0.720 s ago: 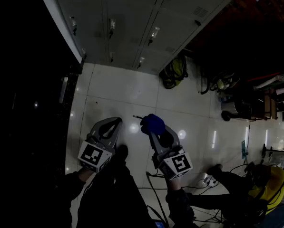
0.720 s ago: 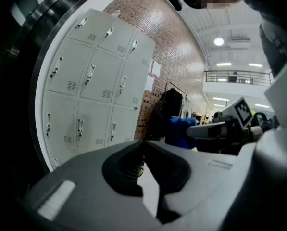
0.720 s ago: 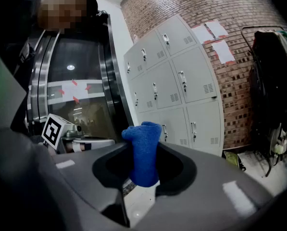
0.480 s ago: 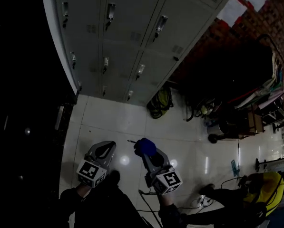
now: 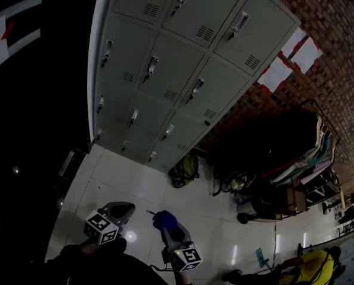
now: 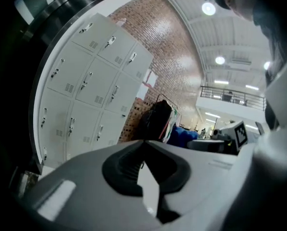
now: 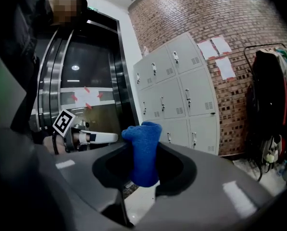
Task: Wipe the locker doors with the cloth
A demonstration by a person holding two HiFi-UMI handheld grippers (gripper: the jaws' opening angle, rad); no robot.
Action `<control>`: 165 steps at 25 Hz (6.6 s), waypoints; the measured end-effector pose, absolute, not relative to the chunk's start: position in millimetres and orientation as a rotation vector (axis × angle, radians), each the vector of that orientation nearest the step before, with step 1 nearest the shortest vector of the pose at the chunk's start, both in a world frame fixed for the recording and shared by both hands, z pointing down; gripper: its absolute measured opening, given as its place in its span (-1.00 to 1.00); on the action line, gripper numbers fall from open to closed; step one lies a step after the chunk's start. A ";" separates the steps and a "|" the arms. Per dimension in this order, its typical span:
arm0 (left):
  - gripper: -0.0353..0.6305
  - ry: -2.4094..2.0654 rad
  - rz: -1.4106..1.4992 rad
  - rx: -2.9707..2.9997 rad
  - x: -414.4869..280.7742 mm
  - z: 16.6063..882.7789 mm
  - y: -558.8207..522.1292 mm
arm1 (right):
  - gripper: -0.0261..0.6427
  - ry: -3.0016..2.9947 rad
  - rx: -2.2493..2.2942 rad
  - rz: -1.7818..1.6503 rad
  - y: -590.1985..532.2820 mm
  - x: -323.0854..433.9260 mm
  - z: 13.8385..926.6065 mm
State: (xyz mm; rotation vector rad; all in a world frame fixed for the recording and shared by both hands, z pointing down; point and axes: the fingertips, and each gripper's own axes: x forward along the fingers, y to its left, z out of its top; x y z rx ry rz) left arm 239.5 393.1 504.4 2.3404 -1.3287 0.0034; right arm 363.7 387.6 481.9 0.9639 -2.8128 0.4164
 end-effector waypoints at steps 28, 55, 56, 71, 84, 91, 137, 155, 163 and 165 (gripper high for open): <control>-0.95 -1.318 -0.103 2.371 138.2 479.7 226.6 | -0.56 -2.814 0.957 0.359 223.0 290.7 478.1; -0.95 -1.229 -0.078 2.617 -122.7 407.6 -104.1 | -0.56 -2.727 1.029 -0.426 -139.0 -32.7 271.7; -0.95 -1.228 -0.079 2.626 -122.4 405.3 -107.3 | -0.56 -2.675 1.030 -0.539 -148.1 -36.6 259.0; -0.95 -1.166 -0.051 2.625 -114.0 410.5 -106.1 | -0.56 -2.355 0.952 -0.952 -192.1 -81.8 179.1; -0.95 -1.137 -0.064 2.614 -109.2 429.3 -97.9 | -0.56 -2.283 0.924 -0.792 -199.3 -78.2 252.5; -0.95 -1.106 -0.030 2.608 -106.5 438.0 -93.3 | -0.56 -2.219 0.899 -0.719 -197.4 -71.3 301.2; -0.95 -1.141 0.122 2.503 -132.3 478.5 -54.0 | -0.57 -2.215 0.907 -0.672 -178.2 -90.2 500.2; -0.95 -1.146 0.207 2.469 -138.0 489.7 -34.3 | -0.57 -2.192 0.833 -0.519 -194.8 -92.8 593.1; -0.95 -1.142 0.162 2.506 -132.3 482.7 -37.4 | -0.57 -2.282 0.803 -0.513 -149.5 -83.6 542.6; -0.95 -1.145 0.137 2.526 -130.2 476.3 -40.0 | -0.57 -2.297 0.796 -0.512 -133.8 -77.2 518.0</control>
